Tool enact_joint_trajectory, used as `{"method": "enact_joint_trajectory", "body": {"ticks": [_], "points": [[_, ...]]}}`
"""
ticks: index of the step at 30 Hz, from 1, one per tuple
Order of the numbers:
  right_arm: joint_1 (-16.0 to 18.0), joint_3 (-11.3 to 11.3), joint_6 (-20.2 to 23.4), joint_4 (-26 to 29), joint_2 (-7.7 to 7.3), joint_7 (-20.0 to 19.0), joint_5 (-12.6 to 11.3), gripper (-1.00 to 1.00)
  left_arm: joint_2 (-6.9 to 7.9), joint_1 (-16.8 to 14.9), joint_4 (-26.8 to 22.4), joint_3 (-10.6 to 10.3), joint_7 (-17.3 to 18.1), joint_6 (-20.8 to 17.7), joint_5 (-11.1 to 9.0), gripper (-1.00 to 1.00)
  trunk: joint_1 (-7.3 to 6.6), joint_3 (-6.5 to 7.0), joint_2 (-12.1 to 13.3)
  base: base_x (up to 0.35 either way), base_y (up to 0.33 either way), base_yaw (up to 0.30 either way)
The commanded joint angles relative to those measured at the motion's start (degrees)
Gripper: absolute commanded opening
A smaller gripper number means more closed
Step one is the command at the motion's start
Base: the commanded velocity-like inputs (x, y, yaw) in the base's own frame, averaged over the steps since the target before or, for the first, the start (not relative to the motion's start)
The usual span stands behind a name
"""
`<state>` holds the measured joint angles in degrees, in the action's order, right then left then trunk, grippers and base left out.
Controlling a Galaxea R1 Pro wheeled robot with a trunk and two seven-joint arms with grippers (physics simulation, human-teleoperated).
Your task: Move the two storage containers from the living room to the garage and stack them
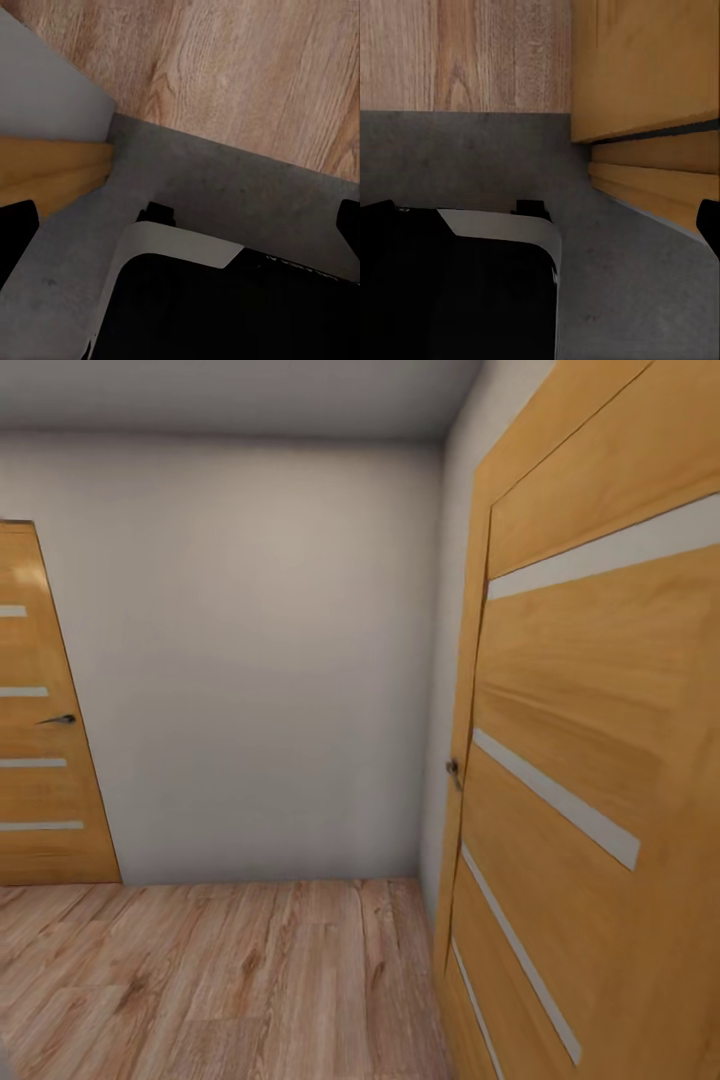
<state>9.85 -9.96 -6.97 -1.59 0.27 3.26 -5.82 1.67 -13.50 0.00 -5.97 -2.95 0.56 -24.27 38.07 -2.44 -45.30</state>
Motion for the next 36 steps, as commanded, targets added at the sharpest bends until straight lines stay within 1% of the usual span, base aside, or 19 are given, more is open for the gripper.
{"method": "enact_joint_trajectory", "body": {"ticks": [1, 5, 15, 36], "points": [[0.08, -0.49, -0.33, -0.17, 0.04, 0.13, -0.59, 1.00, 0.00, -0.04, 0.00, -0.48, -0.12, 0.06, -0.45, 1.00, 0.01, -0.10, -0.08, 0.000, 0.252, 0.000], [0.08, -0.49, -0.35, -0.17, 0.00, 0.16, -0.61, 1.00, 0.00, -0.04, 0.00, -0.52, -0.13, 0.06, -0.44, 1.00, 0.01, -0.10, -0.08, 0.000, 0.092, 0.085], [0.08, -0.50, -0.34, -0.17, -0.09, 0.17, -0.68, 1.00, 0.00, -0.04, 0.00, -0.53, -0.13, 0.06, -0.44, 1.00, 0.01, -0.10, -0.08, 0.000, 0.009, 0.210], [0.08, -0.57, -0.41, -0.17, -0.31, 0.17, -0.61, 1.00, -0.17, 0.05, 0.00, -0.53, -0.05, 0.06, -0.35, 1.00, 0.01, -0.10, -0.08, 0.000, 0.000, 0.009]]}}
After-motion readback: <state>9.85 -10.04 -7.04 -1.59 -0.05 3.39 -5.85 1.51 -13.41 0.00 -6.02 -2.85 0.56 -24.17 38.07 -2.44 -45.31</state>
